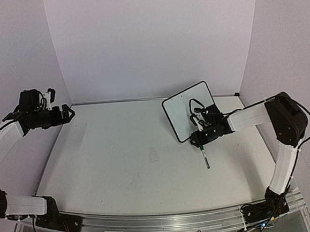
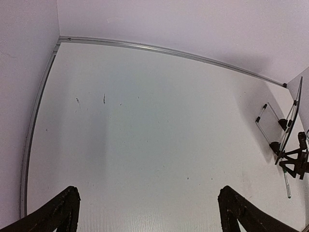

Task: Write a sentence on the whiteboard
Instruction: Move the whiteboard to the center of the board.

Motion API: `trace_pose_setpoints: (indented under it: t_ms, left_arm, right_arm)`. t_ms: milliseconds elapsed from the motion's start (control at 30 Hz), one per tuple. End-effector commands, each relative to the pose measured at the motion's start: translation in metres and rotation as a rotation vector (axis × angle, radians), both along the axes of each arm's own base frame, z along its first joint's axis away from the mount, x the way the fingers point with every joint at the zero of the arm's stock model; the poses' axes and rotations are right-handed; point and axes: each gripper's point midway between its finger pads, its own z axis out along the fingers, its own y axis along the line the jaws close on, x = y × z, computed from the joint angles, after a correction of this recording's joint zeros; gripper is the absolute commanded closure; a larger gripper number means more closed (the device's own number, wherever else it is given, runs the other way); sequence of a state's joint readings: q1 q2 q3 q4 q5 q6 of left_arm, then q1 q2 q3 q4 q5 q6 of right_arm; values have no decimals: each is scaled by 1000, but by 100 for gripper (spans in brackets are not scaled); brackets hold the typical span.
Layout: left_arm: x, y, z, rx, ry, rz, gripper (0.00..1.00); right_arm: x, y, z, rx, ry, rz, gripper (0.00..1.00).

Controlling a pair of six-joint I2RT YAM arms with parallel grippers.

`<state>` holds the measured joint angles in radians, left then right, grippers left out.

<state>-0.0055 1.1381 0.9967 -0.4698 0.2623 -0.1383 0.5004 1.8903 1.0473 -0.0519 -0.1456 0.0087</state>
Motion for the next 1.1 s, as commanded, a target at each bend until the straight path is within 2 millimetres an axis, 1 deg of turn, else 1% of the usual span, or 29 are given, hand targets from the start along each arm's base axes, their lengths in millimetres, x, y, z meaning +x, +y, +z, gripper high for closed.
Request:
trace_pose_setpoints:
  t_ms: [0,67,167,367,467,567,600,633,800,867,933,1067]
  left_arm:
    - [1,0,8,-4,-38,-3,0]
    - [1,0,7,-3,-36,-3,0]
    - [2,0,6,-4,-32,-2,1]
    - [2,0,6,-5,-30,-3,1]
    - [2,0,6,-6,-30,-3,0]
    - [2,-1,5,-4,-28,-4,0]
    - [2,0,6,-4,-30,-4,1]
    - [2,0,6,-4,-30,-4,1]
    - [2,0,5,-3,-30,-1,0]
    - [2,0,5,-3,-28,-1,1]
    - [3,0,4,-4,-26,-1,1]
    - [3,0,4,-5,-25,-3,0]
  right_arm:
    - [19,6,6,-14,-99,37,50]
    - [21,6,5,-18,-112,43,56]
    - [24,7,4,-25,-126,50,60]
    - [26,10,3,-27,-131,69,76]
    - [25,12,4,-23,-133,80,87]
    - [21,14,6,-28,-146,96,93]
    - [20,15,7,-31,-150,102,98]
    - [19,16,7,-40,-156,106,100]
    - [8,27,7,-77,-176,144,100]
    - [0,33,8,-87,-184,157,100]
    - [-10,41,9,-99,-192,167,100]
    - [-36,64,10,-75,-184,190,100]
